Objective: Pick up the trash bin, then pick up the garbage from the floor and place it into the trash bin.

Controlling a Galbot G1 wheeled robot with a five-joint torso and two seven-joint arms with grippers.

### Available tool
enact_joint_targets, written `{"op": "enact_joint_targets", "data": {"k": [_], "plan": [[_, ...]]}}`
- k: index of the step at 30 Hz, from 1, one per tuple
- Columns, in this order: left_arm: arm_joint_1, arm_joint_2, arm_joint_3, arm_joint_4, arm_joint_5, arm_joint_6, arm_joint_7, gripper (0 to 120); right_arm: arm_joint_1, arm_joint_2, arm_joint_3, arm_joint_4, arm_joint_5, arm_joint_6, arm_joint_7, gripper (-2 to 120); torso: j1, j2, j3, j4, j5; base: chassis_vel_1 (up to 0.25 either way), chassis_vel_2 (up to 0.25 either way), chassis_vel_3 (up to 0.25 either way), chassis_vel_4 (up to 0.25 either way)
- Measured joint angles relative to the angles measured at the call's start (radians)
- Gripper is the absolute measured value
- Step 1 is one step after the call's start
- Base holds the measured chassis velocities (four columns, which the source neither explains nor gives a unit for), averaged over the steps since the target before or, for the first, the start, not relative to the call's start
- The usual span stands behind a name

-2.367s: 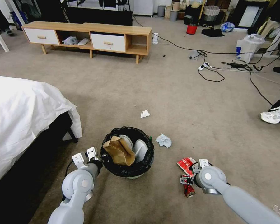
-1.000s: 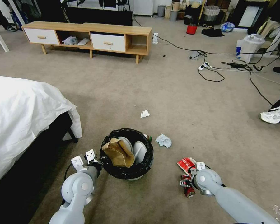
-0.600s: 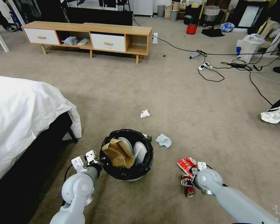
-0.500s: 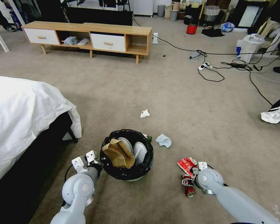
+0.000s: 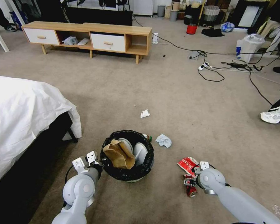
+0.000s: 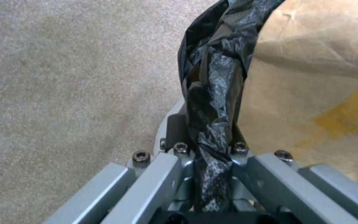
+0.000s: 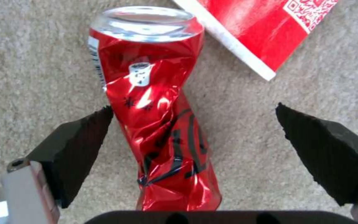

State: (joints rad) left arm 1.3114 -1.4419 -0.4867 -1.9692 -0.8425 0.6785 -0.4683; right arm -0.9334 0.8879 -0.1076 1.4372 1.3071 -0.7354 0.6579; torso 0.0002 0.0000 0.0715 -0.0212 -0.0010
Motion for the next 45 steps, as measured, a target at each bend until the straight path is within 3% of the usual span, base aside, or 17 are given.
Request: {"op": "enact_joint_targets", "data": {"k": [23, 29, 35, 39, 41, 45], "plan": [[-0.015, 0.011, 0.006, 0.006, -0.007, -0.004, 0.005, 2, -0.004, -0.006, -0.013, 0.034, 0.022, 0.000, 0.042, 100, 0.000, 0.000, 0.000, 0.0000, -0.0001, 0.000, 0.000, 0.000, 0.000], [-0.013, 0.012, 0.004, 0.006, -0.007, -0.005, 0.006, 2, 0.003, -0.005, -0.021, 0.036, 0.025, 0.000, 0.042, 84, 0.000, 0.000, 0.000, 0.0000, 0.0000, 0.000, 0.000, 0.000, 0.000], [-0.011, 0.011, 0.002, 0.006, -0.007, -0.006, 0.008, 2, 0.015, 0.000, -0.029, 0.032, 0.024, 0.000, 0.035, 56, 0.000, 0.000, 0.000, 0.0000, 0.0000, 0.000, 0.000, 0.000, 0.000], [-0.011, 0.009, 0.002, 0.006, -0.007, -0.006, 0.008, 2, 0.018, 0.001, -0.030, 0.030, 0.023, 0.000, 0.035, 48, 0.000, 0.000, 0.000, 0.0000, 0.0000, 0.000, 0.000, 0.000, 0.000], [-0.013, 0.008, 0.002, 0.008, -0.007, -0.006, 0.008, 2, 0.021, 0.002, -0.031, 0.028, 0.023, 0.000, 0.035, 34, 0.000, 0.000, 0.000, 0.0000, -0.0001, 0.000, 0.000, 0.000, 0.000], [-0.015, 0.008, 0.002, 0.010, -0.007, -0.006, 0.008, 2, 0.022, 0.002, -0.031, 0.026, 0.021, 0.000, 0.034, 27, 0.000, 0.000, 0.000, 0.0000, -0.0001, 0.000, 0.000, 0.000, 0.000]]}}
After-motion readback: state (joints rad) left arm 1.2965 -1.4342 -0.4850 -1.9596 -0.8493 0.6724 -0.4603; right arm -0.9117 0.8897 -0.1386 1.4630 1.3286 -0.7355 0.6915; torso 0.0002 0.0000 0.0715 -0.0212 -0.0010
